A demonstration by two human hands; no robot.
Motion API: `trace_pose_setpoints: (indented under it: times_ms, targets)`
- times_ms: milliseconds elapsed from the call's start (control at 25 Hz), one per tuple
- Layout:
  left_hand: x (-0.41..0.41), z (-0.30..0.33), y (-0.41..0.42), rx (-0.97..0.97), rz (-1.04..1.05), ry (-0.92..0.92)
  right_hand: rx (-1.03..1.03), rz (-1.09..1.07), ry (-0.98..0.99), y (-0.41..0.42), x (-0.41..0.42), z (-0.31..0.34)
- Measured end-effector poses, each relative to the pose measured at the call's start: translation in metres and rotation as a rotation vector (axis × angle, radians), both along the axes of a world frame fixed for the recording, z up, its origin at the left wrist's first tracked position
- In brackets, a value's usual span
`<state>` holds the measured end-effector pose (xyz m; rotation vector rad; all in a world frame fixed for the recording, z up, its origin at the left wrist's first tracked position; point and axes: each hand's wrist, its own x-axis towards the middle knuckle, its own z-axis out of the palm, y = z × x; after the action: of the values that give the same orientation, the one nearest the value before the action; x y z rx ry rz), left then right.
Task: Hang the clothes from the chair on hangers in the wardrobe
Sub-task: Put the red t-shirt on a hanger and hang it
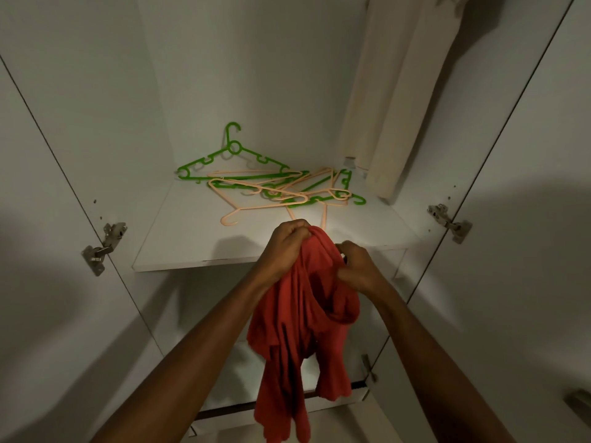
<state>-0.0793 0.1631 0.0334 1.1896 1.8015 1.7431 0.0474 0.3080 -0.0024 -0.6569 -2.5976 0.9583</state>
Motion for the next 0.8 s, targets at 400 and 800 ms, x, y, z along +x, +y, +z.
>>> trace_pose_setpoints:
  times_ms: [400,800]
  targets:
    - [-0.062,-0.01,-0.054,-0.356,0.398,0.535,-0.444,-0.33,0.103,0.015,0.031,-0.012]
    - [-0.08,-0.038,-0.072,-0.647,0.275,0.675,-0.199,-0.344,0.04,0.019,0.002,0.011]
